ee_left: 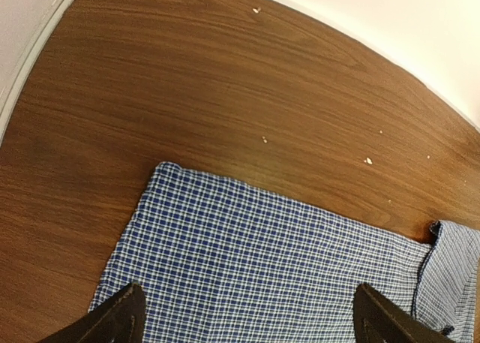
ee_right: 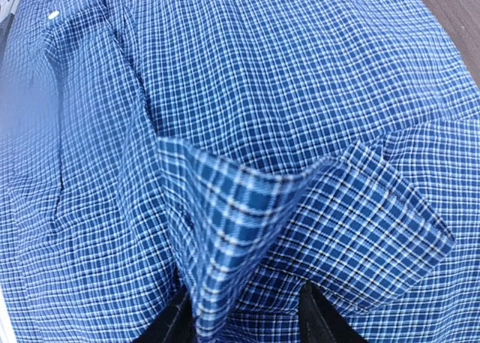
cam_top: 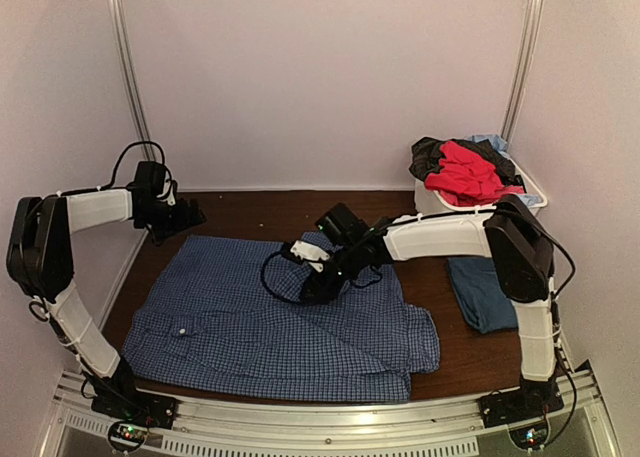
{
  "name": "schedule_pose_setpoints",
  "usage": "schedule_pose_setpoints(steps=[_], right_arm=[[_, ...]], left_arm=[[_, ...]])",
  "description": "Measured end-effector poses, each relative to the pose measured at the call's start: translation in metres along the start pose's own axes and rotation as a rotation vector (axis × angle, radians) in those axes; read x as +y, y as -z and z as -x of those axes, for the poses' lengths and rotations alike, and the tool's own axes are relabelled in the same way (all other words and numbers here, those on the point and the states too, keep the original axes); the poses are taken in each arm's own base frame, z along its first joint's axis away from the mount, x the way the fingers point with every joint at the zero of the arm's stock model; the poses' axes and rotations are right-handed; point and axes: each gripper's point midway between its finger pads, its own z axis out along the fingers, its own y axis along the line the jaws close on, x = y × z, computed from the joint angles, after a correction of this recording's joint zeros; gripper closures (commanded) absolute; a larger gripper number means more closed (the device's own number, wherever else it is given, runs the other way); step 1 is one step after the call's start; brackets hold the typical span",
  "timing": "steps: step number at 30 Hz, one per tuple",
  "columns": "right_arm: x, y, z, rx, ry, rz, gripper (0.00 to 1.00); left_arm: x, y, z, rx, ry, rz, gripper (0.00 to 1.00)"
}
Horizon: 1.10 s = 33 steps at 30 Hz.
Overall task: Fold and stack the mixed laundry pile
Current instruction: Pick up the 1/3-folded shirt from the center of the board.
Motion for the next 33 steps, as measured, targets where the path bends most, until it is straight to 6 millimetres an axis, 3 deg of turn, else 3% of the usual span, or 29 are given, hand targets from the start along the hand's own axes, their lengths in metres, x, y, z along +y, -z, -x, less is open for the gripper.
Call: schedule_pose_setpoints(steps=[6, 10, 15, 17, 22, 27, 29, 33], right_arm=[[0.005, 0.009, 0.024, -0.031, 0.056, 0.006, 0.27], [0.01, 0.0, 0.043, -0.033, 0.089, 0.012, 0.18], [0.023, -0.021, 0.028, 0.06, 0.1, 0.022, 0.17], [0.026, -0.027, 0.016, 0.112, 0.097, 0.016, 0.25], [0.023, -0.028, -0.002, 0.194, 0.102, -0.046, 0.7], [0.024, -0.012, -0.008, 0.188, 0.117, -0.082, 0.97], [0.024, 0.003, 0.0, 0.156, 0.132, -0.102, 1.0], [0.018, 0.047, 0.039, 0.015, 0.165, -0.176, 1.0]], left_arm=[[0.006, -0.002, 0.004, 0.001, 0.021, 0.01, 0.02], [0.006, -0.003, 0.003, 0.007, 0.026, 0.01, 0.02], [0.008, -0.003, 0.003, 0.008, 0.031, 0.014, 0.02], [0.01, -0.003, 0.003, 0.008, 0.035, 0.016, 0.03], [0.013, -0.002, 0.004, 0.006, 0.041, 0.021, 0.02], [0.015, -0.004, 0.007, 0.009, 0.04, 0.034, 0.02], [0.017, -0.008, 0.015, 0.012, 0.034, 0.055, 0.02], [0.02, -0.02, 0.044, -0.017, -0.003, 0.098, 0.06]])
